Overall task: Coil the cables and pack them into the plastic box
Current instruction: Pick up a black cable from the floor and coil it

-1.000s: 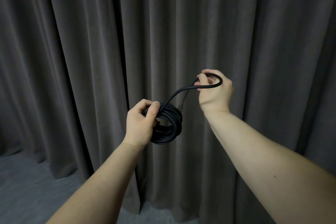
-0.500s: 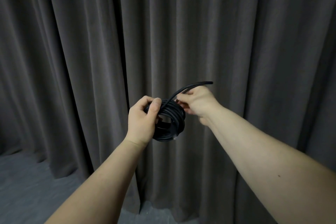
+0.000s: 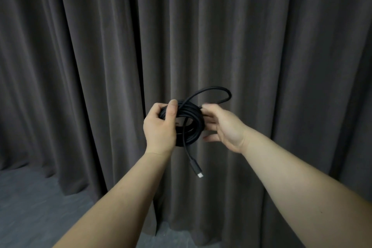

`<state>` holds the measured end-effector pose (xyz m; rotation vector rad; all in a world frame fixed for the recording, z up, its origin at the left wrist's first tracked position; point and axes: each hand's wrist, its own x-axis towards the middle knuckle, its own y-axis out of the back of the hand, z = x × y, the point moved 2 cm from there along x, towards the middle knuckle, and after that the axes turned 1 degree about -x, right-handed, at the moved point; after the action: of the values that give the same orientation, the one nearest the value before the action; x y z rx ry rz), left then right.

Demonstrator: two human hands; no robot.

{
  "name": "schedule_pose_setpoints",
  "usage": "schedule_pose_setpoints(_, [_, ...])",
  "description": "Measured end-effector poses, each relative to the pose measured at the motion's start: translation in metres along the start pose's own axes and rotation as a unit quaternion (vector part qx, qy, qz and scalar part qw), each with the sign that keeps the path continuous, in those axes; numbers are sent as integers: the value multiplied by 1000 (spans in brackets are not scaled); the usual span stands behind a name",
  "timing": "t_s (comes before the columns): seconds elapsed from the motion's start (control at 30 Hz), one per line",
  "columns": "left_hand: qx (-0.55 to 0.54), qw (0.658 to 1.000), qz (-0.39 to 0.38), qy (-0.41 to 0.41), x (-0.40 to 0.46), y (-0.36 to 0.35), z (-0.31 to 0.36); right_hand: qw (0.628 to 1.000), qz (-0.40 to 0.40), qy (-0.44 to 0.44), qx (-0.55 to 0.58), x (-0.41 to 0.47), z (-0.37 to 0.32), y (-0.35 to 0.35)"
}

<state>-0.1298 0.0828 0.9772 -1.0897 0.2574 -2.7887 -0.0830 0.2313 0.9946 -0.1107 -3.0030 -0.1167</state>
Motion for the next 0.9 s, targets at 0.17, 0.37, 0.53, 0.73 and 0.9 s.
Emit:
schedule_pose_setpoints(0.17, [-1, 999, 26, 20, -4, 1, 0, 955, 95, 144, -241, -4, -3, -2])
schedule_pose_setpoints(0.37, [15, 998, 47, 41, -6, 4, 0, 900, 178, 204, -342, -28, -9, -7])
schedule_pose_setpoints(0.53, [5, 993, 94, 74, -3, 5, -1, 860, 103, 152, -476, -46, -7, -24])
schedule_pose_setpoints(0.73, [4, 986, 123, 111, -2, 7, -1, 898, -8, 147, -415, -42, -4, -39])
schedule_pose_setpoints(0.9, [23, 977, 167, 130, 10, 29, -8, 932, -79, 94, -341, -44, -11, -22])
